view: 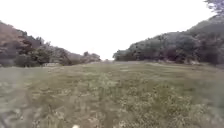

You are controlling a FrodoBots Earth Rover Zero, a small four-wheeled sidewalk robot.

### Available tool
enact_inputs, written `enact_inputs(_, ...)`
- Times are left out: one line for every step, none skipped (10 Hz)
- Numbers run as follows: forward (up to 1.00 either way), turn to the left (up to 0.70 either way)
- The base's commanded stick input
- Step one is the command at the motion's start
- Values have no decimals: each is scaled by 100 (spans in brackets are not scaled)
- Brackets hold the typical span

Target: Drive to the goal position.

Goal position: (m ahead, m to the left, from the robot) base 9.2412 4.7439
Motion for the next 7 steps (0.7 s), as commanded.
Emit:
enact_inputs(85,1)
enact_inputs(85,1)
enact_inputs(85,1)
enact_inputs(85,1)
enact_inputs(85,1)
enact_inputs(85,1)
enact_inputs(85,1)
